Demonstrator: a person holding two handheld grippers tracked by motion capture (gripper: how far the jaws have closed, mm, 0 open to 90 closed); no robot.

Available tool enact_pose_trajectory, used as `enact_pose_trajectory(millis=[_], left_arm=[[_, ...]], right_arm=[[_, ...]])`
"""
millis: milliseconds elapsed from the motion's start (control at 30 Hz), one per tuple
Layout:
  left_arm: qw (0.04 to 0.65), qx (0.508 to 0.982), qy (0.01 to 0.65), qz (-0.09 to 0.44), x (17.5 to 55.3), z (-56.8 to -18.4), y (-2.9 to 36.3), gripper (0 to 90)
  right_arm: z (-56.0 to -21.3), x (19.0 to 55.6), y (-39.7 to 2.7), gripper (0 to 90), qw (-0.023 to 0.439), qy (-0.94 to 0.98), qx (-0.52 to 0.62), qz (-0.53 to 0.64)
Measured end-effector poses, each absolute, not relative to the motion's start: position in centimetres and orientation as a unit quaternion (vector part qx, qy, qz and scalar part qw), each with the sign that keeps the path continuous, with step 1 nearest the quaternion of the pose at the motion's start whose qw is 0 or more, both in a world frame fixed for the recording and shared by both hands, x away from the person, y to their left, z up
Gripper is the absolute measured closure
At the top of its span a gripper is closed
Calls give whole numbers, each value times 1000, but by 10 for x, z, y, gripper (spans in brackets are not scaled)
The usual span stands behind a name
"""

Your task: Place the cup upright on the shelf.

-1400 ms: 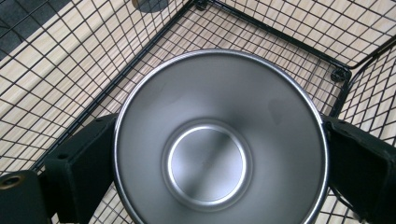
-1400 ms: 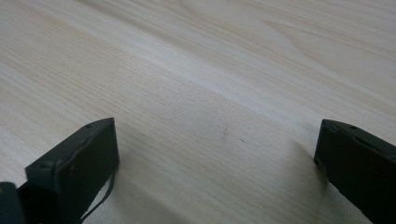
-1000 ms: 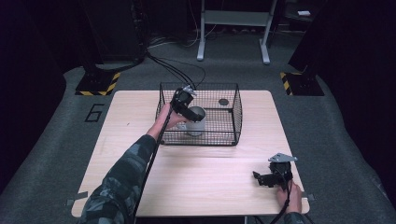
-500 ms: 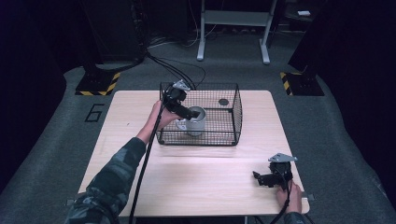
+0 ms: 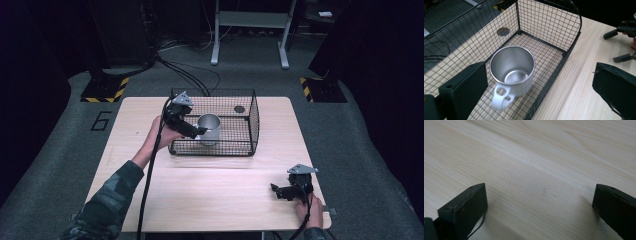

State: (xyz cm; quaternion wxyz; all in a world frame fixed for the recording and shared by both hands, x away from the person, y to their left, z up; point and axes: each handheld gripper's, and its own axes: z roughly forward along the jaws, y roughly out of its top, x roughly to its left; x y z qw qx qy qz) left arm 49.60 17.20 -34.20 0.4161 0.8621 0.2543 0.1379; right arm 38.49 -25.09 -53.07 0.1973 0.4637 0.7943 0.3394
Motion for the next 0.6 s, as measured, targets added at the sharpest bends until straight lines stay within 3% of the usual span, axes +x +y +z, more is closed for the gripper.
enact_pose_trajectory(millis=[600], left_arm=[[412,856,267,159,437,-359,225,2]], right_arm=[[-530,385,-251,0,196,795,464,337]])
